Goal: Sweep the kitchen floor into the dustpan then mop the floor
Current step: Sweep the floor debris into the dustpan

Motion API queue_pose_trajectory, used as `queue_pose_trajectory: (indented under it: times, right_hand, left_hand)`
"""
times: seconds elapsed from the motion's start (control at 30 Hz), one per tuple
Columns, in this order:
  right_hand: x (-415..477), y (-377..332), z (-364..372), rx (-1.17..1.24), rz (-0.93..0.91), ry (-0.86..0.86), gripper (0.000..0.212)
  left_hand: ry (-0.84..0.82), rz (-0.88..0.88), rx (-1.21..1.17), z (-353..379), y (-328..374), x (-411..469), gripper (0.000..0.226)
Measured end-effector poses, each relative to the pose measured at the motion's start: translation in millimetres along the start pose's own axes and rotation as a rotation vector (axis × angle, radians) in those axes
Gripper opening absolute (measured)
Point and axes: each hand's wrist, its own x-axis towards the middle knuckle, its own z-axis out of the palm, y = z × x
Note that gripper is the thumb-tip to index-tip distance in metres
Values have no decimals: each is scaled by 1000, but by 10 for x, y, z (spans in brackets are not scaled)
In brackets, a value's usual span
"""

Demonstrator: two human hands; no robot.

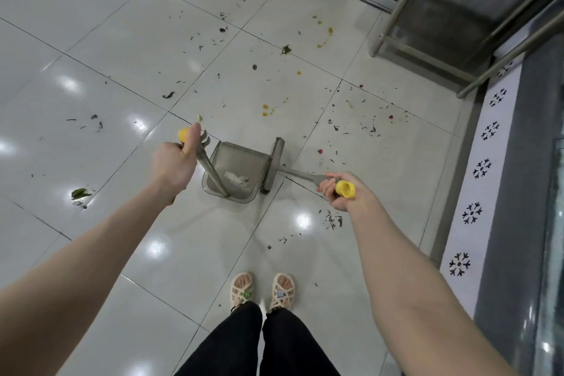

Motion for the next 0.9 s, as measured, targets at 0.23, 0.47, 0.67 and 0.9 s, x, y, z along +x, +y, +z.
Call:
queue_pose_trajectory:
  times: [0.23,0.47,0.67,0.9]
  right_hand:
    - [389,79,211,103,37,-25,4]
    - [484,-336,-39,195,0,52,5]
    - [221,-606,-351,239,-45,157,32]
    - [-13,-646,-1001,230,-56,206,7]
  left_hand:
    - [-28,-16,35,-46,-4,190,64]
    - [-28,-35,123,205,85,216,67]
    - [-33,-21,107,572,203,181,69]
    - [-74,-48,97,926,242,-89,75]
